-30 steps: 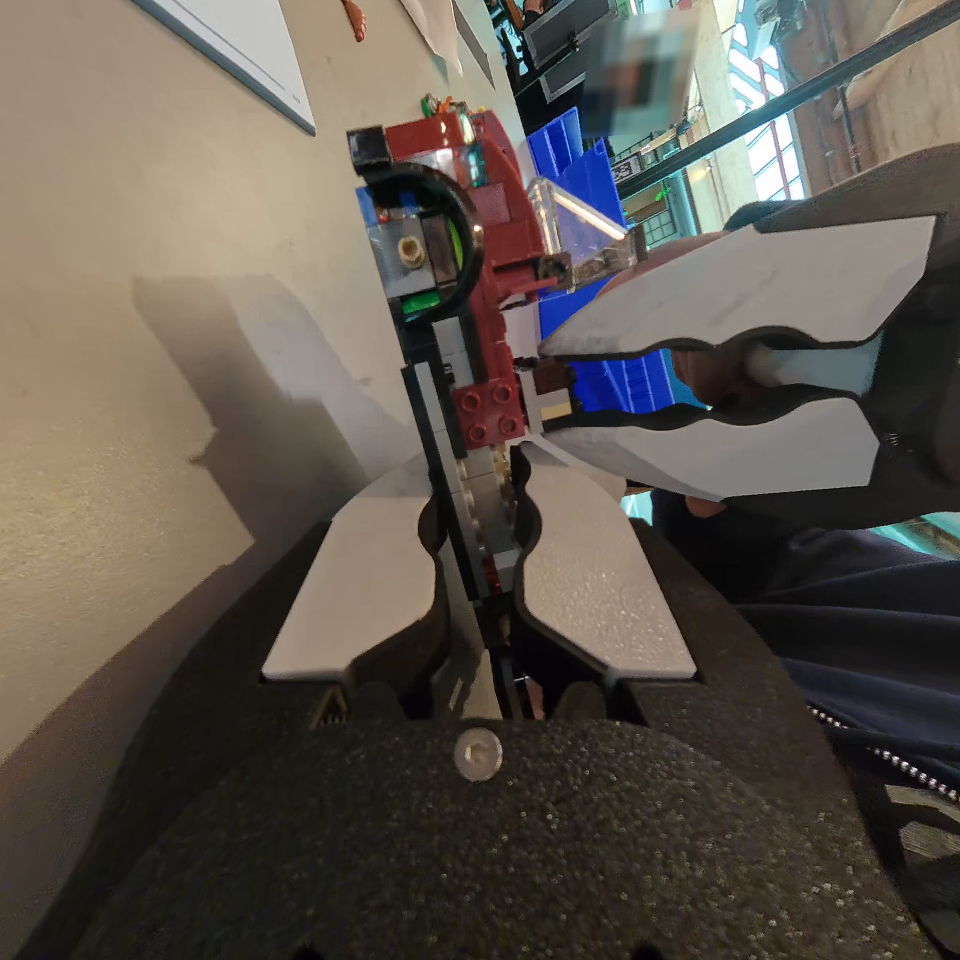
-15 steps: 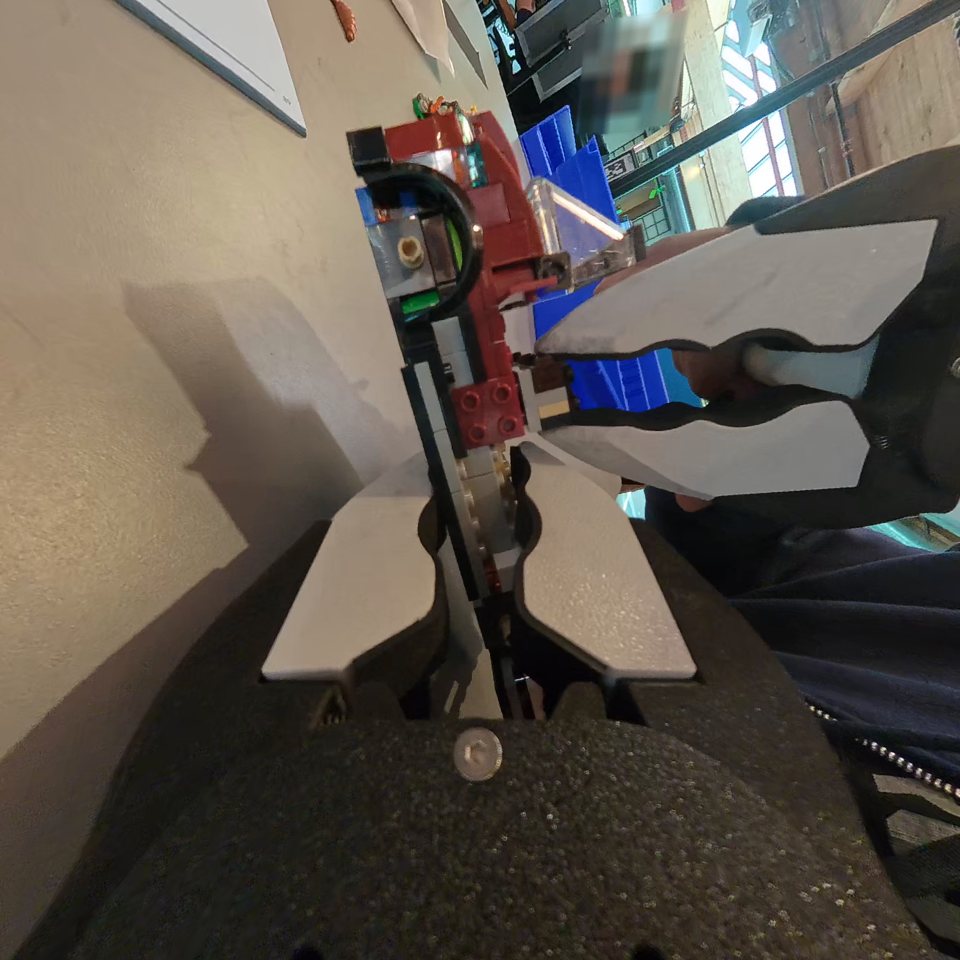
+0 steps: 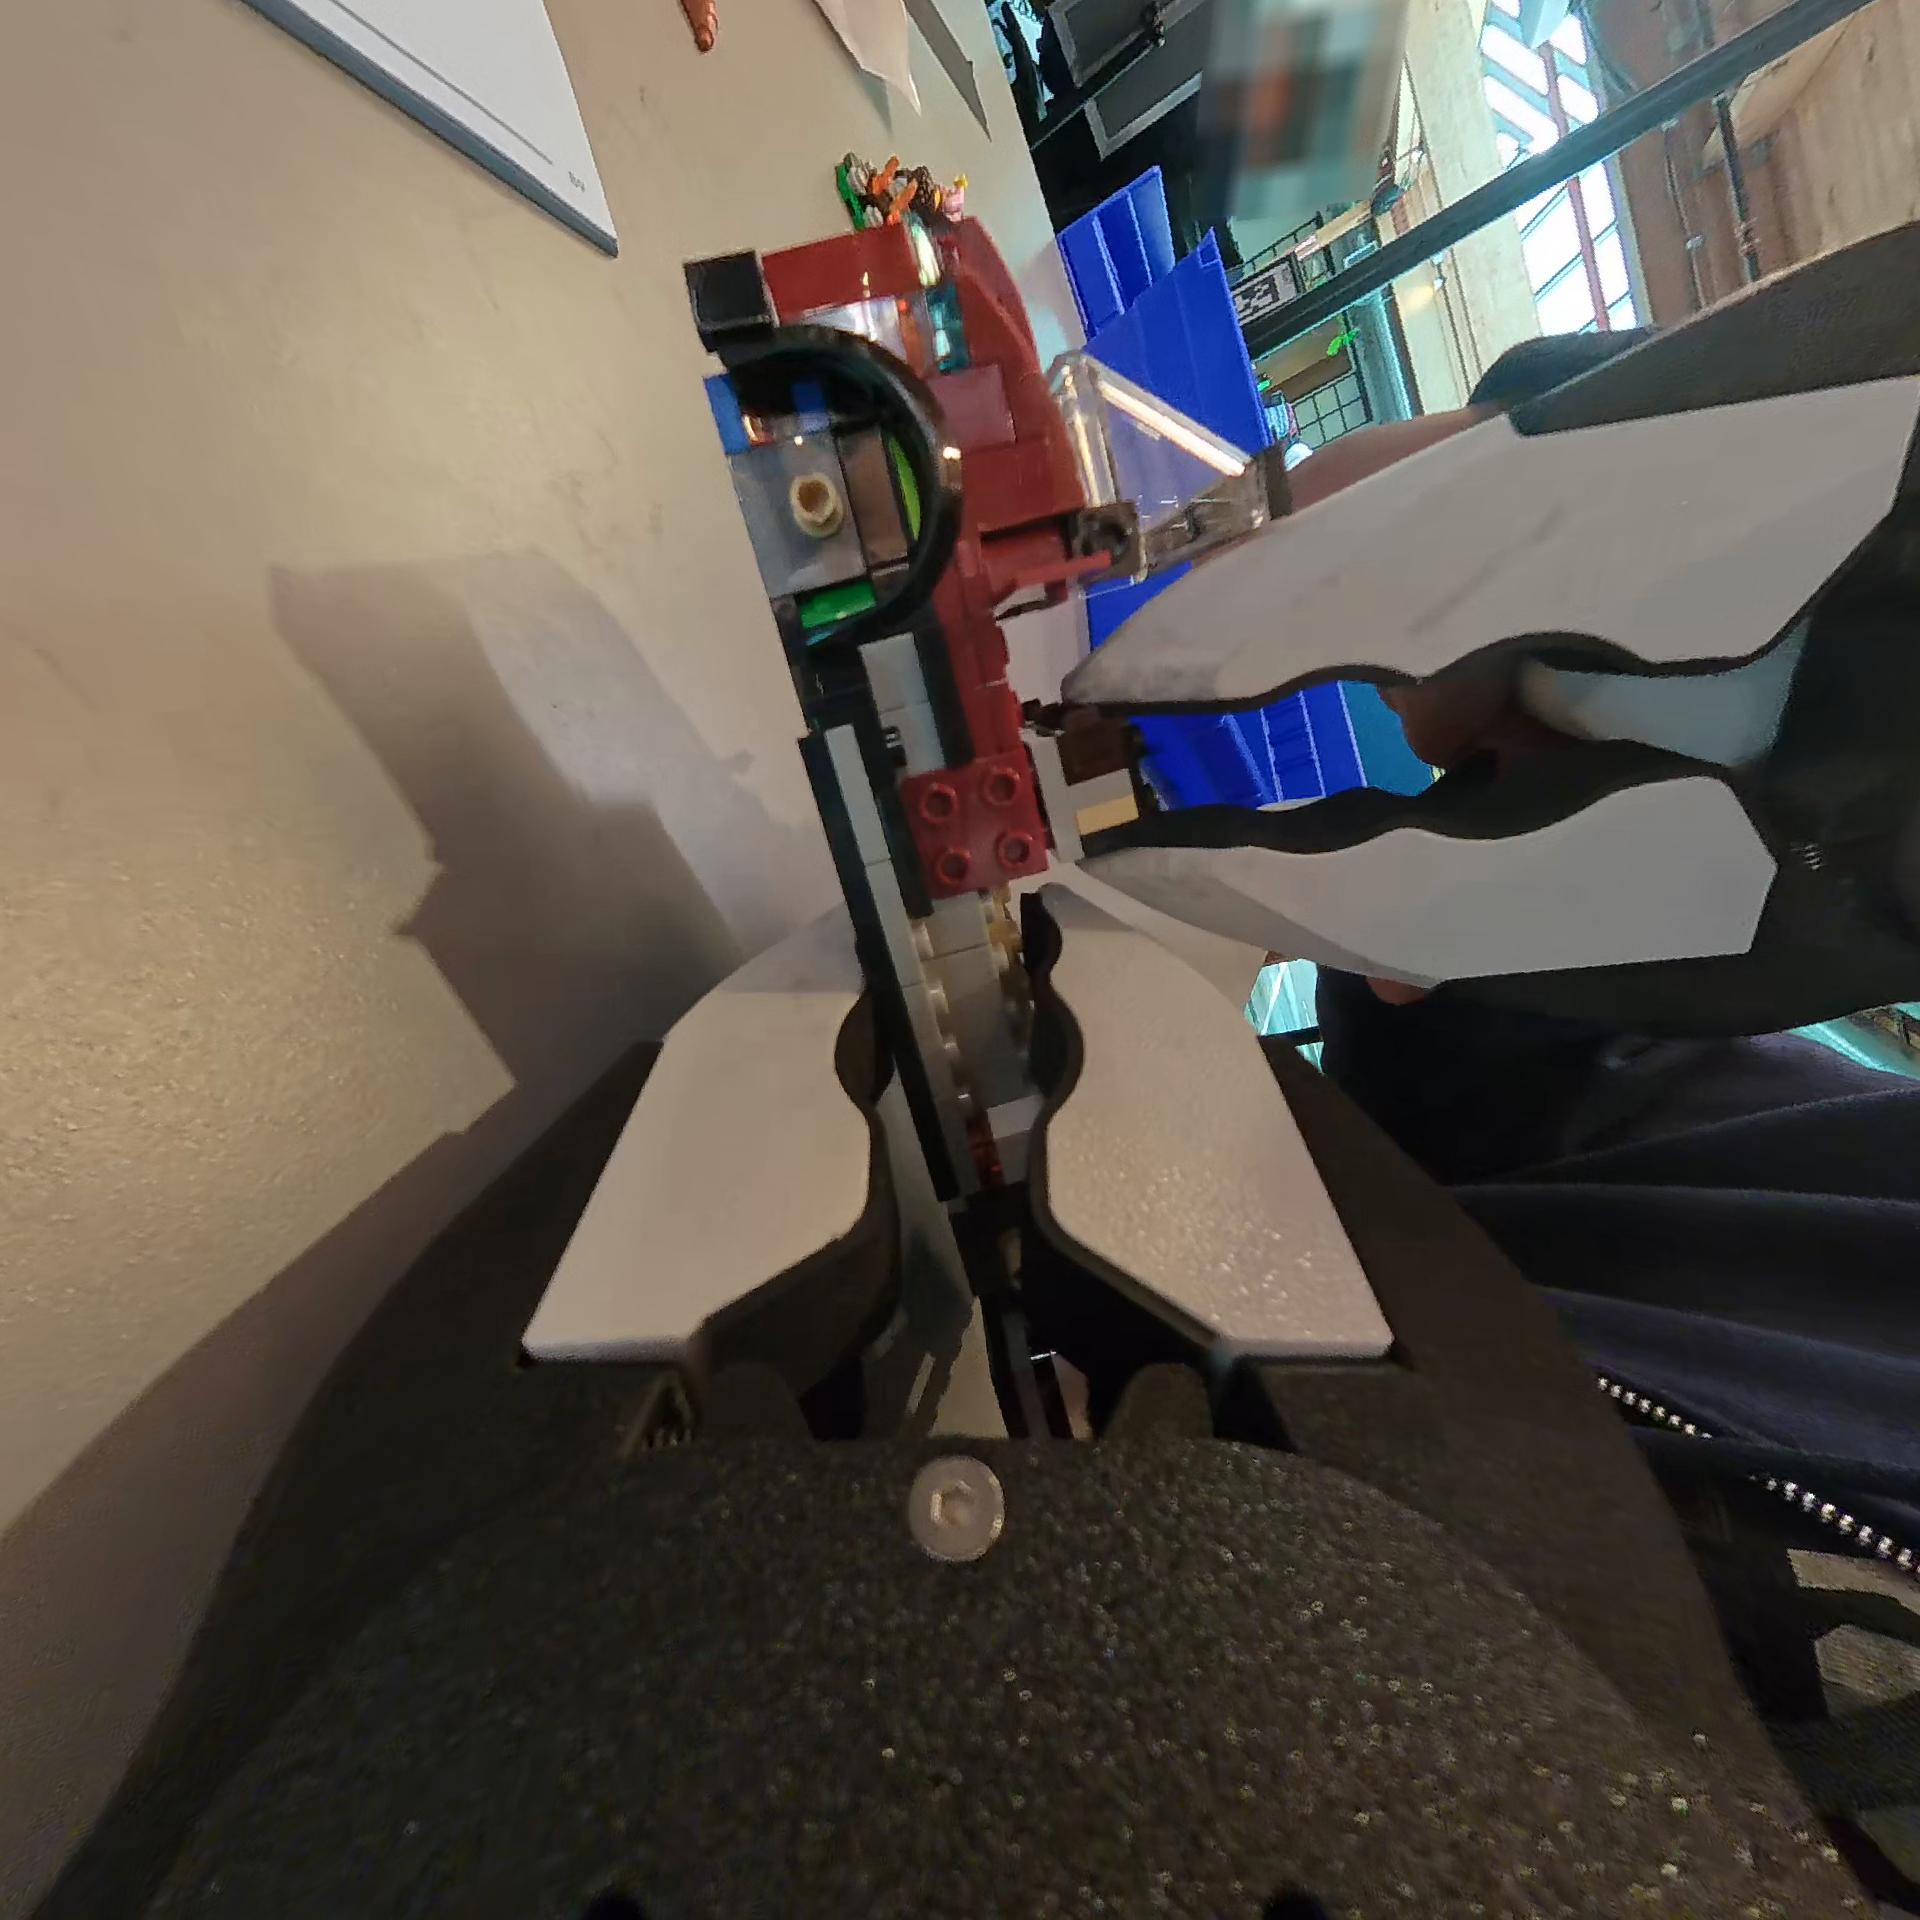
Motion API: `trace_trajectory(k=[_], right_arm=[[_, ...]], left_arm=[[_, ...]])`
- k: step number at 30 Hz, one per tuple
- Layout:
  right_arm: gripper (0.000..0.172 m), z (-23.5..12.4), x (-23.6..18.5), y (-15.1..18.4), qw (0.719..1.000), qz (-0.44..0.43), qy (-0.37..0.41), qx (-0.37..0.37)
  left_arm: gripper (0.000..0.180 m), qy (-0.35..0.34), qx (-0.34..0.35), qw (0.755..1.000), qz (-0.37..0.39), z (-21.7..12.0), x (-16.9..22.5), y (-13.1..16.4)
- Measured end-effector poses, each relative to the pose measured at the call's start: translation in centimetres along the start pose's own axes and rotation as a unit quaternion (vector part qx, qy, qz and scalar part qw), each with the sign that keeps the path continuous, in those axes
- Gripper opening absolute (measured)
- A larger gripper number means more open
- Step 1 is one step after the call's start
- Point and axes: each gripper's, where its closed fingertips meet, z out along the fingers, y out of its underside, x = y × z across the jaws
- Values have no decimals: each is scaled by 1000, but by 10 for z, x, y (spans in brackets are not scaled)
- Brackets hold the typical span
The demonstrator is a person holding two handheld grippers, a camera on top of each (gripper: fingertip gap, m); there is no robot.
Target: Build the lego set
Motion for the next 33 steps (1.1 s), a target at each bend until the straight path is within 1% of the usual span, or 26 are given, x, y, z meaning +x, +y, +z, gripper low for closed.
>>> trace_trajectory(k=[17, 24, 33], right_arm=[[16, 7, 0, 1, 999, 4, 27, -19], [16, 10, 2, 0, 998, 17, 51, -13], [16, 11, 2, 0, 998, 29, 53, -3]], left_arm=[[23, -33, -4, 999, 1, 0, -7, 2], [23, -41, 3, 999, -8, 0, -10, 0], [23, -44, 1, 999, -7, -1, -11, 0]])
